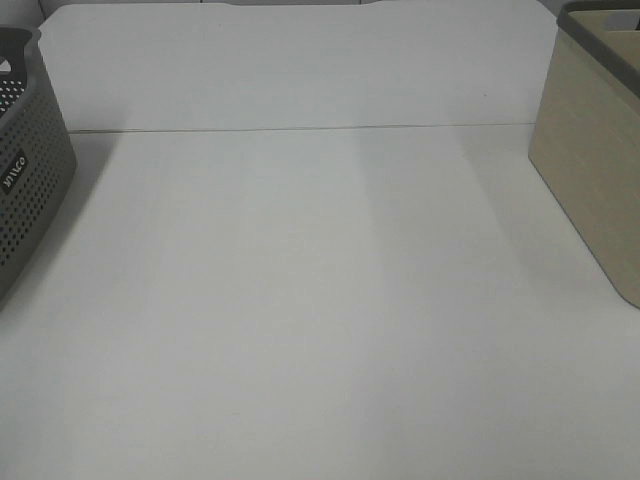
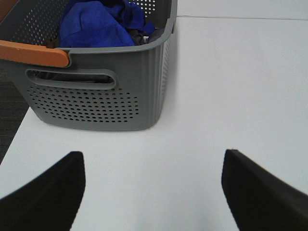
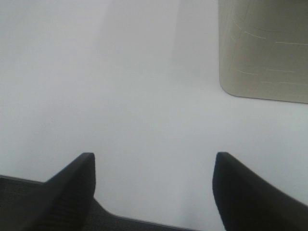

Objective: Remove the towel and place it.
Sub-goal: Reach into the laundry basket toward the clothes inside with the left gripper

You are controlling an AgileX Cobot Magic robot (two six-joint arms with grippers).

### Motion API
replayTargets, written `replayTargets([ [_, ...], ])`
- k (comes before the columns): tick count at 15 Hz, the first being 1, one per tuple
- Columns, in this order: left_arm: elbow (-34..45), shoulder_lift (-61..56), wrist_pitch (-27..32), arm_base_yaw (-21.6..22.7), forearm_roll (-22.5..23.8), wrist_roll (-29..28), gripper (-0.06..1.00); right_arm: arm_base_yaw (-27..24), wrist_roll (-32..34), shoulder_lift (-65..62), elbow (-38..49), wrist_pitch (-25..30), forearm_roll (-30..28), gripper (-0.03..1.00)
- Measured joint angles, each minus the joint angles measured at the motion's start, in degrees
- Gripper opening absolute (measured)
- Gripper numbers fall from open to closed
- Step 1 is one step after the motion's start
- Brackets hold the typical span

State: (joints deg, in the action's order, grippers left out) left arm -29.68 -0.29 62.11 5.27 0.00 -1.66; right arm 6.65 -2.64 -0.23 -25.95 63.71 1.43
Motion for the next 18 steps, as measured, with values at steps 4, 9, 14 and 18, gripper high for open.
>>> replayTargets([
  [4,0.0,0.0,0.0,0.0,0.0,0.0,0.72,0.0,0.0,0.0,0.0,0.0,0.0,0.69],
  [9,0.0,0.0,0.0,0.0,0.0,0.0,0.72,0.0,0.0,0.0,0.0,0.0,0.0,0.69],
  [14,0.0,0.0,0.0,0.0,2.3,-0.9,0.98,0.0,0.0,0.0,0.0,0.0,0.0,0.69],
  [18,0.0,0.0,0.0,0.0,2.3,-0.9,0.98,0.0,0.0,0.0,0.0,0.0,0.0,0.69],
])
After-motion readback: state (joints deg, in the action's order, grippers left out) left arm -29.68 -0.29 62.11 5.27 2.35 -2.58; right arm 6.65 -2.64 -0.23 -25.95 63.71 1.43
